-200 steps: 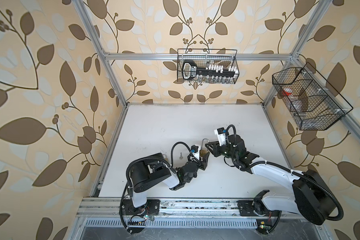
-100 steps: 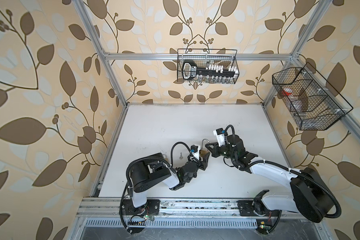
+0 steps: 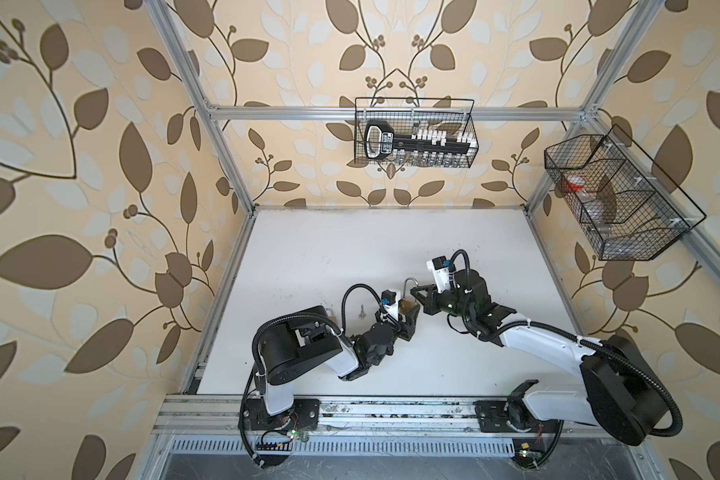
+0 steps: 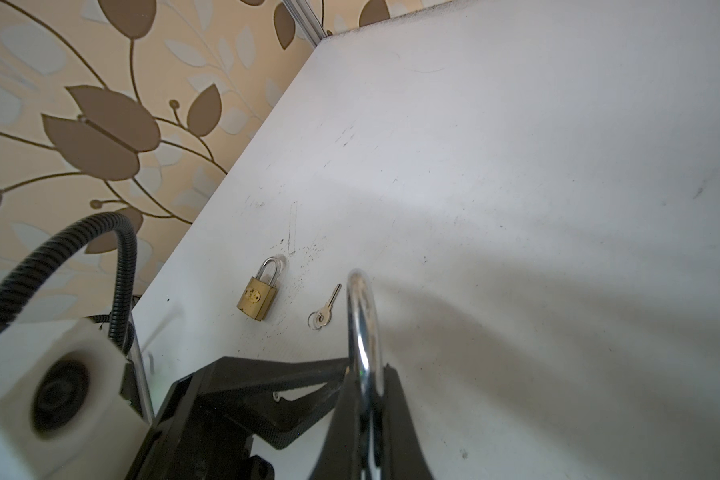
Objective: Unlock with the key
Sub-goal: 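Open the left gripper off the padlock body while the right holds the shackle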
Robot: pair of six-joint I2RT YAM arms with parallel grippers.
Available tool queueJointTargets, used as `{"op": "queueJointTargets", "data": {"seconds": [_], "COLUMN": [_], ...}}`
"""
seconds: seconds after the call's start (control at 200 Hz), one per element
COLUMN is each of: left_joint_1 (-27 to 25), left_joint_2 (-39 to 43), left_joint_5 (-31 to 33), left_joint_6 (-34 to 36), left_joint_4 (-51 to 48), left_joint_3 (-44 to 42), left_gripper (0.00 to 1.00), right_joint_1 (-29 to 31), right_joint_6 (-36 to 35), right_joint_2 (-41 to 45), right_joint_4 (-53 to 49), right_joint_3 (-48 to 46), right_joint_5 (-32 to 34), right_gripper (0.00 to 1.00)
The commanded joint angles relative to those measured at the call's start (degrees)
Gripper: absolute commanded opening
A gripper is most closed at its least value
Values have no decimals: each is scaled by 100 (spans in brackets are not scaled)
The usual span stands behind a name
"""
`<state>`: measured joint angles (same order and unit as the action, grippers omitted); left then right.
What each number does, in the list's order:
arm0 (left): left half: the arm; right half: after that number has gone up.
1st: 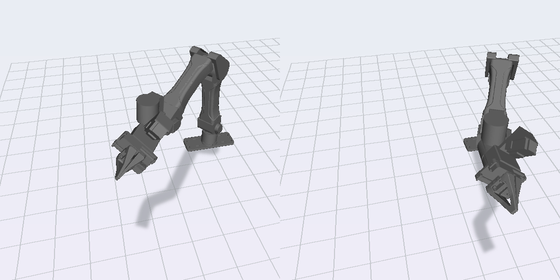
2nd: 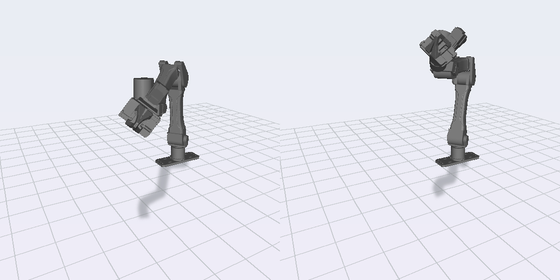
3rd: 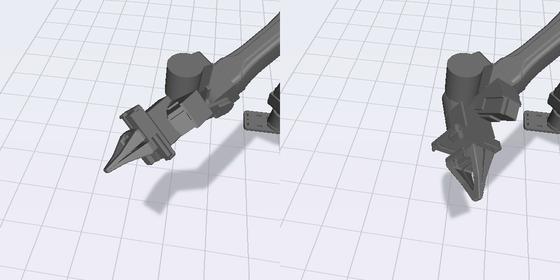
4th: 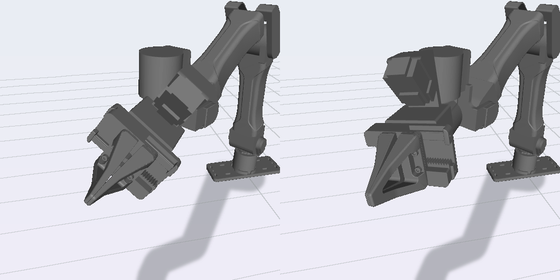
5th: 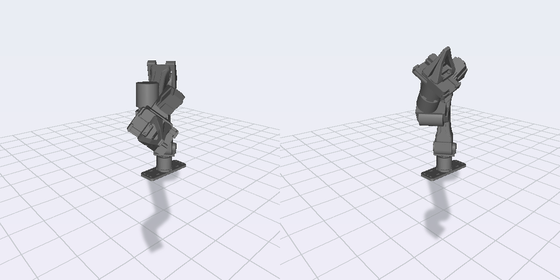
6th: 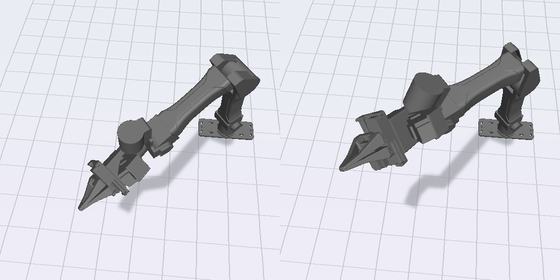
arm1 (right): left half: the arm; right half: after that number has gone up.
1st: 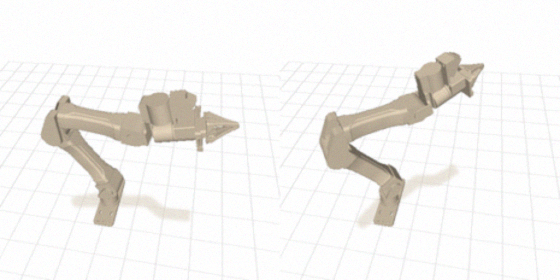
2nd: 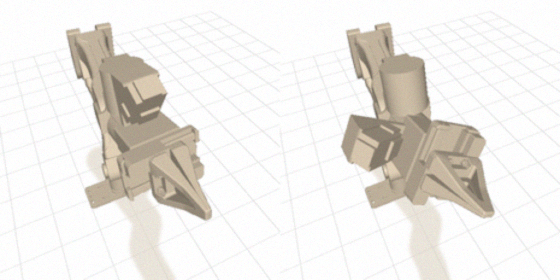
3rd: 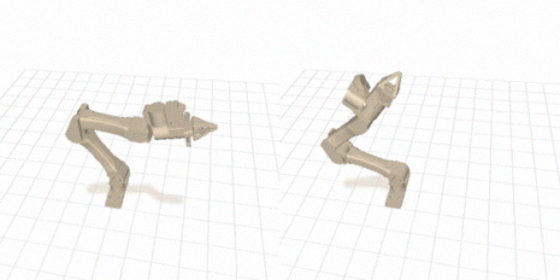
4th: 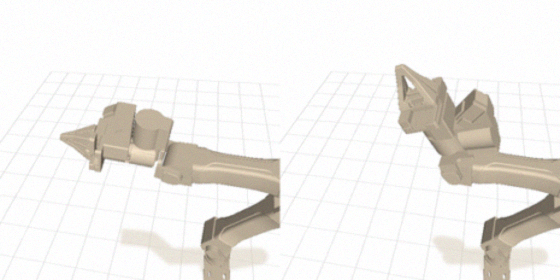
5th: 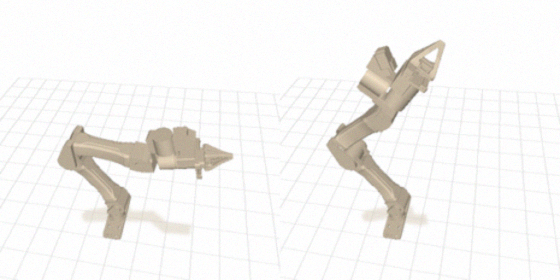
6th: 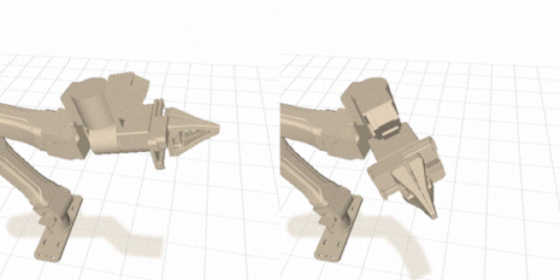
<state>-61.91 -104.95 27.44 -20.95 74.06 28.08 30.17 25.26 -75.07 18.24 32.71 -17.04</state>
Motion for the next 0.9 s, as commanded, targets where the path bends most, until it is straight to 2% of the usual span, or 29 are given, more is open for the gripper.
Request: {"op": "queueJointTargets", "data": {"seconds": [0.0, 0.05, 0.1, 0.115, 0.335, 0.45, 0.56, 0.68, 0.895], "left_joint_1": [-56, -50, -57, -56, -55, -41, -41, -48, -21], "left_joint_2": [316, 325, 334, 334, 401, 532, 715, 861, 1292], "left_joint_5": [-130, -172, -214, -224, -255, -361, -738, -1543, -1997], "left_joint_6": [212, 249, 281, 277, 469, 967, 1608, 2313, 3058], "left_joint_4": [750, 752, 754, 751, 756, 751, 751, 750, 753], "left_joint_3": [63, 57, 52, 49, -3, -112, -247, -406, -699], "left_gripper": [59, 74, 95, 98, 99, 99, 99, 99, 99], "right_joint_1": [-101, -181, -296, -322, -809, -904, -974, -1017, -1031], "right_joint_6": [5, 47, 99, 108, 291, 309, 340, 374, 223], "right_joint_2": [135, 178, 247, 254, 697, 918, 1055, 1195, 1413], "right_joint_4": [167, 191, 210, 214, 308, 258, 294, 370, 671], "right_joint_3": [43, -4, -56, -65, -347, -438, -519, -594, -626], "right_joint_5": [-81, -80, -93, -97, -67, 85, 113, 65, -556], "right_gripper": [0, 0, 0, 0, 0, 0, 0, 0, 0]}}
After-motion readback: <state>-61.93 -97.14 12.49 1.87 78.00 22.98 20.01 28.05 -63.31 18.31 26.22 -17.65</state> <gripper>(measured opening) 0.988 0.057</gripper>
